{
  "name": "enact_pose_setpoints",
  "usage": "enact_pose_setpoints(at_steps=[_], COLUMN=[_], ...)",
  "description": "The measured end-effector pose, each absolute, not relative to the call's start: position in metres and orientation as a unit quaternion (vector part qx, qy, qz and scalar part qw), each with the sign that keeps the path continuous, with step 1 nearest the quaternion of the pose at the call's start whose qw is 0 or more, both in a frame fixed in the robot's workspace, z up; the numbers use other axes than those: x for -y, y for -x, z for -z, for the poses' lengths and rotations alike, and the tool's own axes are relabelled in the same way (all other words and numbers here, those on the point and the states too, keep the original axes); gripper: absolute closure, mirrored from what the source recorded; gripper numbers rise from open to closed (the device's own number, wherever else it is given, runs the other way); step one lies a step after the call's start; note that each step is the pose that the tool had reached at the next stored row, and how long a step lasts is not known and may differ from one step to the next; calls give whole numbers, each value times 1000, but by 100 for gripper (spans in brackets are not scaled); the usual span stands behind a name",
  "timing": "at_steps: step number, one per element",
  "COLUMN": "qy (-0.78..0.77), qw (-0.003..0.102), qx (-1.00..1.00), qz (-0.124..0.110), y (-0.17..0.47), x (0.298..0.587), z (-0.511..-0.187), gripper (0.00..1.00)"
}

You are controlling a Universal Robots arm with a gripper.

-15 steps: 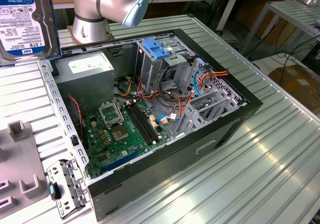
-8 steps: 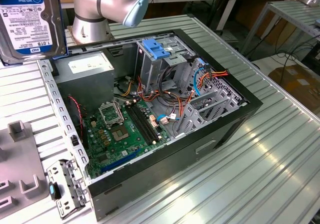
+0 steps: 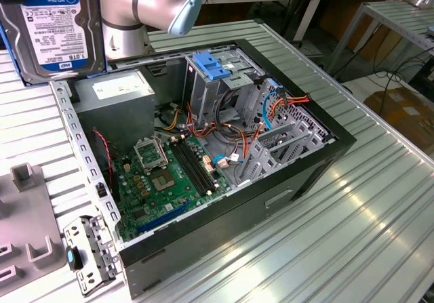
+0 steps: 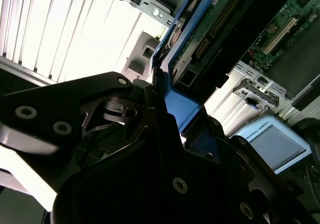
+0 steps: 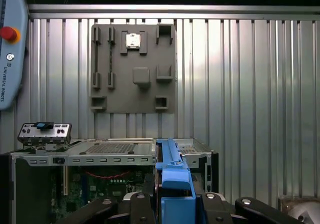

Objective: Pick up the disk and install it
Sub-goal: 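Pick up the disk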

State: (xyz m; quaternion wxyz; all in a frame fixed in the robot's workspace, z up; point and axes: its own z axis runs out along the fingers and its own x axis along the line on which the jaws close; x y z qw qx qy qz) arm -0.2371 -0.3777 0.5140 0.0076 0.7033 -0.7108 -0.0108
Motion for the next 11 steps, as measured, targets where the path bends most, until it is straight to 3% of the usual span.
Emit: enact_pose_setpoints(at_steps=[11], qy=[-703], qw=[8], qx=[711], qz=[11], y=[209], x=[379], z=[-514], gripper=[63])
